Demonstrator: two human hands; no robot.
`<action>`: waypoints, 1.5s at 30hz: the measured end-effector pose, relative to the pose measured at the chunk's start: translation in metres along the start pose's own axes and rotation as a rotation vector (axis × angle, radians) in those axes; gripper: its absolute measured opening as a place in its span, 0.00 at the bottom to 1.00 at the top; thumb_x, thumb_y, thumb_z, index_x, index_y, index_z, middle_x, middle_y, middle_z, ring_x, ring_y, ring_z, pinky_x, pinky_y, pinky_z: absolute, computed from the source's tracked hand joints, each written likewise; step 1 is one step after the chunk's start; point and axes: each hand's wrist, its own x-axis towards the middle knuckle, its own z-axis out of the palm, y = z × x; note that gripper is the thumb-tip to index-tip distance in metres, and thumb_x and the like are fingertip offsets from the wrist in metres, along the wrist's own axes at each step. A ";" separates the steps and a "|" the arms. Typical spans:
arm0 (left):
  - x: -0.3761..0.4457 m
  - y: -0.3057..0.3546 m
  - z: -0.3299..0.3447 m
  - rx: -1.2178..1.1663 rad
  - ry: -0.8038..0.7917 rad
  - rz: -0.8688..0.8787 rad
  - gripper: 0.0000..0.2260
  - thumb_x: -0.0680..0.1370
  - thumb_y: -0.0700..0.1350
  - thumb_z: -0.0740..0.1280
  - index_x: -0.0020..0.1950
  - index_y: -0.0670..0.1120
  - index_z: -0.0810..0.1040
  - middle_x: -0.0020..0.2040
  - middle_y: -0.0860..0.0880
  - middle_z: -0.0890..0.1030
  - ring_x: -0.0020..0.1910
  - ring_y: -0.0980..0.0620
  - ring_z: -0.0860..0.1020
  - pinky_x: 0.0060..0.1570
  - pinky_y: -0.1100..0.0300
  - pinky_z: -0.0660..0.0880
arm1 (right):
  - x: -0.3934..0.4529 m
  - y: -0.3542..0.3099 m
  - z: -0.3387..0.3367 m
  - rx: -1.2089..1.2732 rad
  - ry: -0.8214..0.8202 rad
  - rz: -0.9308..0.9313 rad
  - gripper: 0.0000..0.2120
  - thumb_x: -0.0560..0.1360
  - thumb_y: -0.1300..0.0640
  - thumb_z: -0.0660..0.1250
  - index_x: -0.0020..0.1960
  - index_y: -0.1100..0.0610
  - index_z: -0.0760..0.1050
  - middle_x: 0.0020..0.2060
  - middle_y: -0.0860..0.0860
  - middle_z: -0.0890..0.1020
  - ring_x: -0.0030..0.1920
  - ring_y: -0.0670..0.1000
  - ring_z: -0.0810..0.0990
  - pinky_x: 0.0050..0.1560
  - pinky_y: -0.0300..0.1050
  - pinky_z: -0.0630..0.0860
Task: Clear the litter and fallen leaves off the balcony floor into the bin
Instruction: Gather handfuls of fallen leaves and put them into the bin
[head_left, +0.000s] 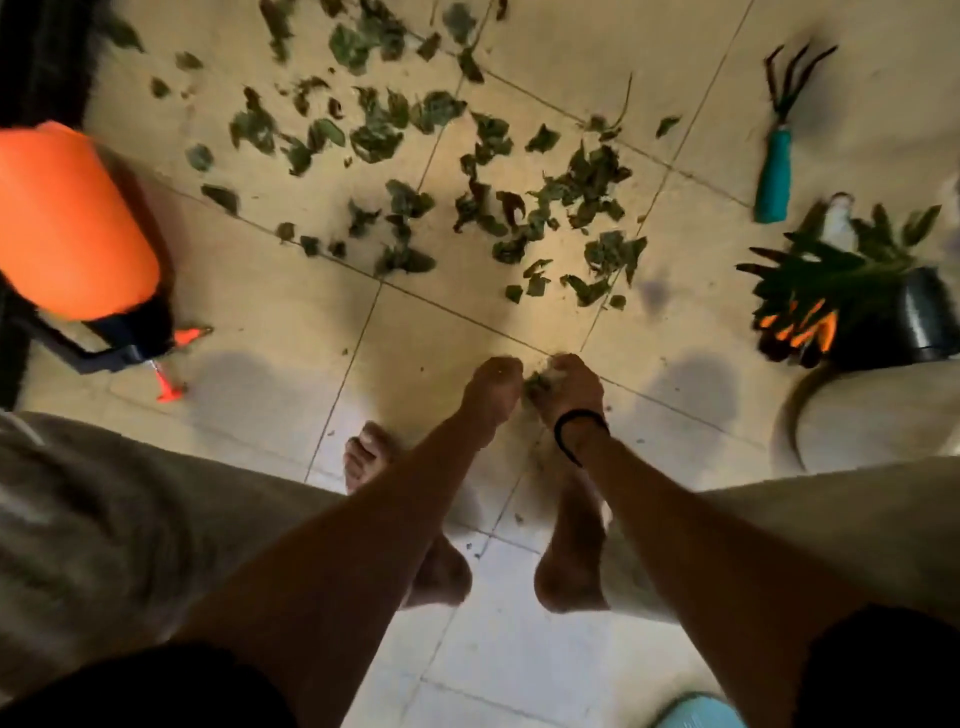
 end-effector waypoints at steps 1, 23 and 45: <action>0.013 0.000 0.002 0.035 0.012 0.012 0.21 0.84 0.54 0.58 0.68 0.42 0.77 0.64 0.39 0.80 0.60 0.41 0.80 0.59 0.51 0.75 | 0.011 0.005 0.012 -0.025 0.039 -0.025 0.20 0.75 0.55 0.73 0.65 0.56 0.75 0.61 0.59 0.78 0.58 0.60 0.78 0.55 0.42 0.71; 0.032 0.157 -0.051 -0.151 -0.144 0.237 0.07 0.83 0.45 0.65 0.48 0.44 0.79 0.40 0.45 0.82 0.37 0.50 0.80 0.40 0.60 0.80 | 0.092 -0.046 -0.108 -0.240 0.289 -0.308 0.42 0.66 0.38 0.79 0.75 0.46 0.67 0.74 0.57 0.65 0.71 0.60 0.68 0.71 0.56 0.71; 0.056 0.144 -0.053 -0.308 -0.194 0.228 0.16 0.86 0.51 0.57 0.56 0.43 0.80 0.55 0.40 0.83 0.53 0.42 0.83 0.51 0.50 0.82 | 0.085 -0.110 -0.094 0.302 0.134 -0.323 0.11 0.71 0.62 0.79 0.51 0.63 0.83 0.47 0.58 0.86 0.41 0.53 0.86 0.45 0.47 0.85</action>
